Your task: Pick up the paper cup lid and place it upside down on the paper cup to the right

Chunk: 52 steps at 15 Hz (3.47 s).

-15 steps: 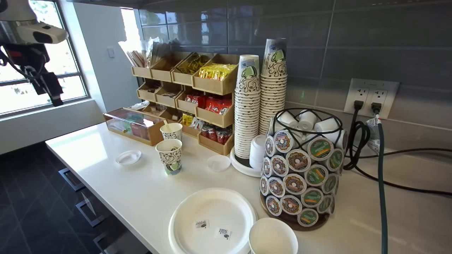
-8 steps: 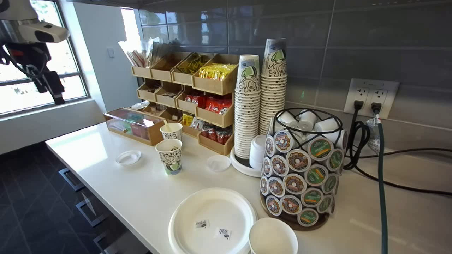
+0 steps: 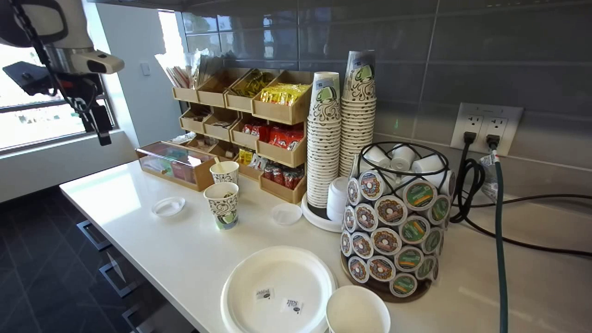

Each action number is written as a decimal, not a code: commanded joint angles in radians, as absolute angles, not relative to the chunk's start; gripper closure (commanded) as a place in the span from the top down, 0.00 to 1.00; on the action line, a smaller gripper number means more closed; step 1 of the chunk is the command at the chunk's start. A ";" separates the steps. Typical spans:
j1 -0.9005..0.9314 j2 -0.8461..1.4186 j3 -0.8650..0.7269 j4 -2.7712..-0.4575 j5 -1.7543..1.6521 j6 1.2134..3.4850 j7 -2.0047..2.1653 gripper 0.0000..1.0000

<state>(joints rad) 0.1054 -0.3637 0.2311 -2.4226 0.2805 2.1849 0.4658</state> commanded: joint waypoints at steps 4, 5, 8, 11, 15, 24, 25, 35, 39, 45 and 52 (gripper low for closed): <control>0.077 -0.100 0.275 -2.330 0.127 2.234 0.830 1.00; 0.083 -0.069 0.270 -2.319 0.111 2.252 0.872 1.00; 0.104 0.036 0.242 -2.275 0.103 2.318 0.911 1.00; 0.120 0.120 0.212 -2.239 0.093 2.355 0.934 1.00; 0.141 0.200 0.169 -2.203 0.088 2.362 0.954 1.00; 0.177 0.325 0.103 -2.160 0.095 2.479 0.935 0.99; 0.180 0.335 0.097 -2.158 0.093 2.490 0.935 0.94; 0.198 0.356 0.059 -2.163 0.092 2.489 0.937 0.58; 0.209 0.351 0.051 -2.164 0.083 2.480 0.943 0.53; 0.227 0.334 0.039 -2.172 0.054 2.475 0.960 0.47; 0.241 0.331 0.028 -2.164 0.009 2.463 0.979 0.36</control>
